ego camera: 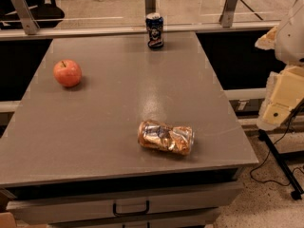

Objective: Place orange can upright

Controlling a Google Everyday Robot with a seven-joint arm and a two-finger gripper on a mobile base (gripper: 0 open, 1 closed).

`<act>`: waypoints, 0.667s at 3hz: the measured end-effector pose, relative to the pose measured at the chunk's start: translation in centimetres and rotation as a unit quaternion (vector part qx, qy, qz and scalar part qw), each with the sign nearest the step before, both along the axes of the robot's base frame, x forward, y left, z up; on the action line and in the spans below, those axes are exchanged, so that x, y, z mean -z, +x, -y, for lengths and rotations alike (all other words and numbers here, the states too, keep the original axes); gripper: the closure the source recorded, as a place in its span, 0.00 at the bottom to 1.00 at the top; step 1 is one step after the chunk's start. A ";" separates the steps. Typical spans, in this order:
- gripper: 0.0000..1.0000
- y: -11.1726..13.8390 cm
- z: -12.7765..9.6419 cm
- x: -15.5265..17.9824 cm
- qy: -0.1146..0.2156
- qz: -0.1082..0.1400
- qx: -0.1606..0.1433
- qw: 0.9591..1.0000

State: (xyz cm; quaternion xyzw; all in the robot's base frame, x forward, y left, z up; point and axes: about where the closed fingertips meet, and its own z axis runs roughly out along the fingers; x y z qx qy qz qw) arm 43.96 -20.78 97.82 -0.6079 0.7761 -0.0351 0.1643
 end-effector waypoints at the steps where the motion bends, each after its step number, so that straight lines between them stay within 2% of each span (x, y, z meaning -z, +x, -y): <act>1: 0.00 0.0 0.0 0.0 0.000 0.000 0.000 1.000; 2: 0.00 0.0 -0.5 0.0 0.009 0.003 -0.004 1.000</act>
Offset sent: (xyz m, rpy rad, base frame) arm -0.0003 0.0104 -0.0062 0.0426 0.0087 0.0203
